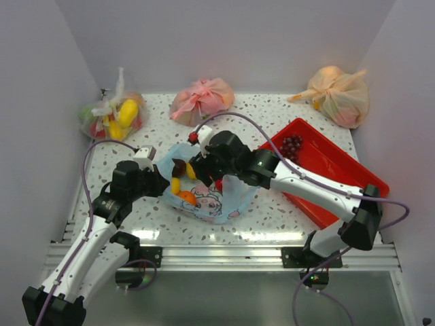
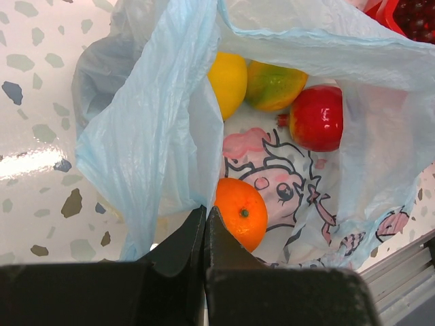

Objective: Untie the knot of the plastic bag and take out the fruit

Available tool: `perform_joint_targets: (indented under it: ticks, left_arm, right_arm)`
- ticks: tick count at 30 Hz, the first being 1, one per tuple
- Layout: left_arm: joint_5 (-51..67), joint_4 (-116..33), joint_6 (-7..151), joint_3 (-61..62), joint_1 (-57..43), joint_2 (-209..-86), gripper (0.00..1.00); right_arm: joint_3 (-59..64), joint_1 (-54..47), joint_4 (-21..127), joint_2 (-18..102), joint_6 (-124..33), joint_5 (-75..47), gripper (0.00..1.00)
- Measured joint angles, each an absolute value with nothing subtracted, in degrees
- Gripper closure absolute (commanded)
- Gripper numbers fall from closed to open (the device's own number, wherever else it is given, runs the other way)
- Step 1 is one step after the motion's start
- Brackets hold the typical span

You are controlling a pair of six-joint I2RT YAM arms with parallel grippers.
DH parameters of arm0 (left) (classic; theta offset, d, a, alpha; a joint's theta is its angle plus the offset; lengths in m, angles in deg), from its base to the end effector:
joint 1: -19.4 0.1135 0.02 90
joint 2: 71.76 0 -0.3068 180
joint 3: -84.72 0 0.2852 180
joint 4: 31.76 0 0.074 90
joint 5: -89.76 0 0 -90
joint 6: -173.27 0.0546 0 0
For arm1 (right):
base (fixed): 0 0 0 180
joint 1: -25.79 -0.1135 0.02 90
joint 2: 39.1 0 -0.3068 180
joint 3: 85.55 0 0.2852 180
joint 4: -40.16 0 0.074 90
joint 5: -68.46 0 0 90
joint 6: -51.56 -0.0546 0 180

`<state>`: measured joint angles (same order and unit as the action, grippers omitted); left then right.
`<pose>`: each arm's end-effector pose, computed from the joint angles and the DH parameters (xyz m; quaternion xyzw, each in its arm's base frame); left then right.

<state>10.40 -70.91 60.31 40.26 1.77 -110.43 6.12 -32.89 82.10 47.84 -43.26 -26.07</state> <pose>0.1598 -0.0613 0.2638 0.0032 0.8776 -0.2404 0.4147 0.2065 0.3310 0.3657 -0.3897 0.8059 0.2036 0.3964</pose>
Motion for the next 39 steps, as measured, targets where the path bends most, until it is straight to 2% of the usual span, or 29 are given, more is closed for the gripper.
perform_joint_targets:
  ticks: [5, 11, 19, 26, 27, 29, 30, 32, 34, 39]
  left_arm:
    - [10.2, -70.9, 60.3, 40.3, 1.8, -110.4, 1.00]
    - [10.2, -70.9, 60.3, 40.3, 1.8, -110.4, 1.00]
    - [10.2, -70.9, 60.3, 40.3, 1.8, -110.5, 1.00]
    - [10.2, -70.9, 60.3, 40.3, 1.8, -110.7, 1.00]
    - [10.2, -70.9, 60.3, 40.3, 1.8, -110.7, 1.00]
    - [10.1, -70.9, 60.3, 40.3, 1.8, -110.7, 1.00]
    - [10.1, -70.9, 60.3, 40.3, 1.8, -110.7, 1.00]
    - [10.0, -70.9, 60.3, 40.3, 1.8, -110.7, 1.00]
    - [10.0, -70.9, 60.3, 40.3, 1.8, -110.7, 1.00]
    - [10.0, -70.9, 60.3, 40.3, 1.8, -110.7, 1.00]
  right_arm:
    - [6.6, -28.6, 80.3, 40.6, -42.9, -33.0, 0.94]
    - [-0.1, -10.9, 78.7, 33.8, -46.5, -40.1, 0.96]
    - [-11.8, 5.2, 78.6, 33.6, -53.3, -36.5, 0.93]
    - [-15.8, 10.9, 75.9, 41.5, -58.7, -30.5, 0.71]
    - [-15.8, 11.0, 75.4, 42.6, -59.1, -30.0, 0.56]
    - [-15.8, 11.1, 74.5, 44.8, -59.7, -29.4, 0.40]
    - [-15.8, 11.1, 74.2, 45.4, -60.0, -29.3, 0.22]
    - [-15.8, 11.1, 74.0, 46.0, -60.4, -29.3, 0.09]
    - [-15.7, 11.1, 74.0, 45.9, -60.4, -29.3, 0.01]
    - [-14.4, 11.0, 74.8, 44.7, -59.2, -29.0, 0.01]
